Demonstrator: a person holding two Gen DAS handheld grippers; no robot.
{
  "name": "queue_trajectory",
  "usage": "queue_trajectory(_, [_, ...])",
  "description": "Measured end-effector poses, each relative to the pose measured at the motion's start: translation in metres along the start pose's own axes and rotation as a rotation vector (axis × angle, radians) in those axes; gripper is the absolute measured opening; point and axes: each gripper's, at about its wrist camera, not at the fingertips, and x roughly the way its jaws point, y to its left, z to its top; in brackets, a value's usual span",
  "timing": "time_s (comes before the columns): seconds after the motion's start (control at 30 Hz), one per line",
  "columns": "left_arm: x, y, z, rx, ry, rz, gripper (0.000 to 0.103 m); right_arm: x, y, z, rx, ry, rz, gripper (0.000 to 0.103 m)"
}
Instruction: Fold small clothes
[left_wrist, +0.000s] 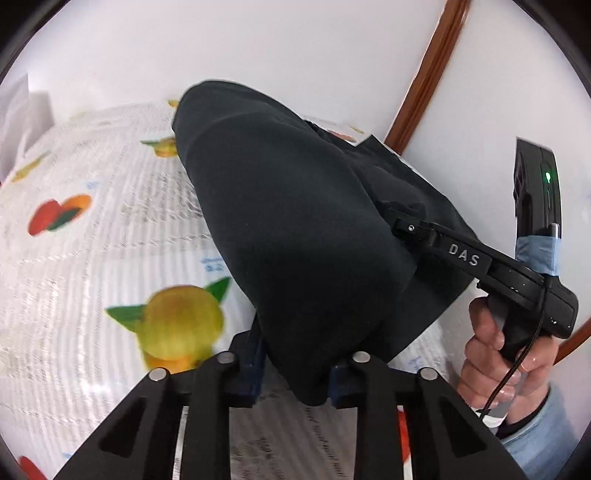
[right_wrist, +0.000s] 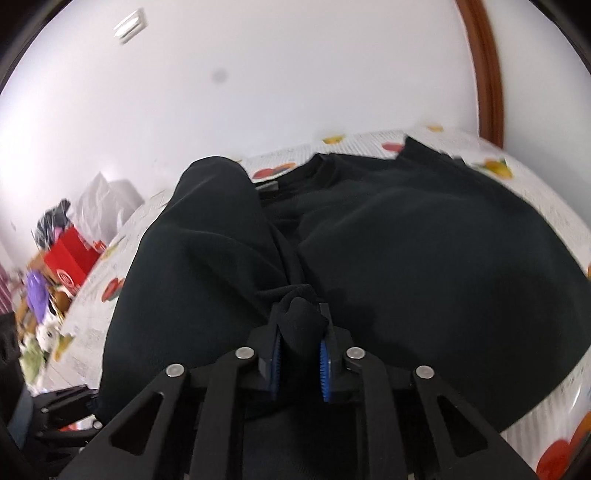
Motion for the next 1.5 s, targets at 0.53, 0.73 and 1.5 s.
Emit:
queue_trajectory(0.53, [-0.077, 0.120, -0.021, -0.195, -0.032, 0.057, 0.020, 0.018, 0.115, -0.003, -0.114, 0.045, 0.197, 0.014])
queue_trajectory(0.73, [-0.083, 0.116, -0.031, -0.159, -0.016, 0.032, 0.025, 0.003, 0.116, -0.011, -0.115, 0.064, 0.197, 0.021])
queue_trajectory(1.5, [-0.044, 0.070, -0.010, -0.020, 0.000, 0.175, 0.061, -0.071, 0.029, 0.002, 0.112, -0.228, 0.198, 0.012])
